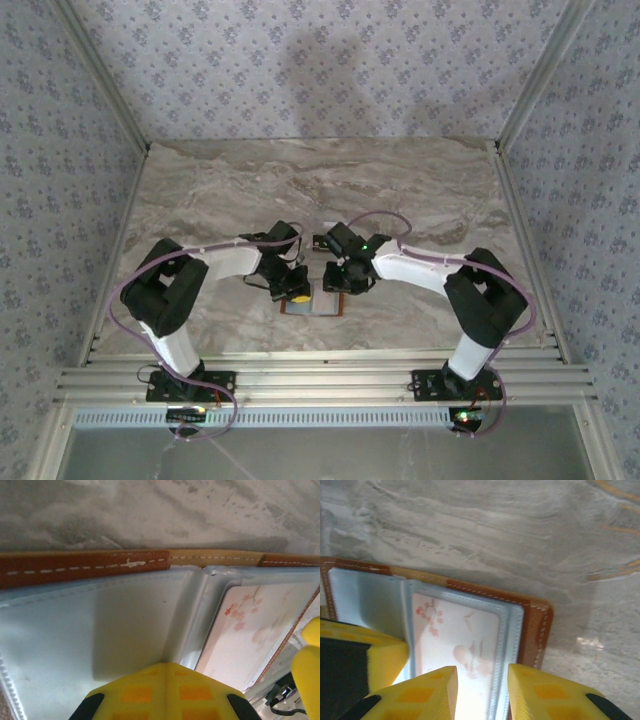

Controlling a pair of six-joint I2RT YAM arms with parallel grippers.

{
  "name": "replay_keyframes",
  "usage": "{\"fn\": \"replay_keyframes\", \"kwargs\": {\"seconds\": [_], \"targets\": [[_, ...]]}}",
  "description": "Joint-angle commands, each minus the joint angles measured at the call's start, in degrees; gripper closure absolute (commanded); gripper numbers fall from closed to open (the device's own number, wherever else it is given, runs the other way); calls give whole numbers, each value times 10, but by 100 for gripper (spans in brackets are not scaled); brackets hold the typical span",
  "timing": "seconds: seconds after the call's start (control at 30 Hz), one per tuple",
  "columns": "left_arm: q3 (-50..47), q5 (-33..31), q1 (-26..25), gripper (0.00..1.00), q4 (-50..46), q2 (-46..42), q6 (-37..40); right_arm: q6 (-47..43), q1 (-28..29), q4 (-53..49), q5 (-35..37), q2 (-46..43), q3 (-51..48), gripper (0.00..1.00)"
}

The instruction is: Take the credit cards out of the card holder

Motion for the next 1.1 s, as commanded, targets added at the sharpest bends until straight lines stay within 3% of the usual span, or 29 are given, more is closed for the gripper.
{"fn": "replay_keyframes", "kwargs": {"seconds": [0.0, 0.37, 0.77, 0.97, 1.07], "targets": [[-18, -1, 0, 95, 5, 6, -3, 24, 4, 8, -3, -2, -19, 67], [8, 0, 1, 91, -14, -29, -8, 18, 6, 6, 5, 34, -34, 71], [35, 55, -3, 86, 9, -17, -1, 16, 6, 11, 1, 30, -41, 73], [37, -2, 2, 88, -37, 1, 24, 18, 5, 8, 5, 21, -47, 73], [30, 1, 2, 88, -26, 3, 25, 20, 5, 9, 5, 18, -51, 73]]}}
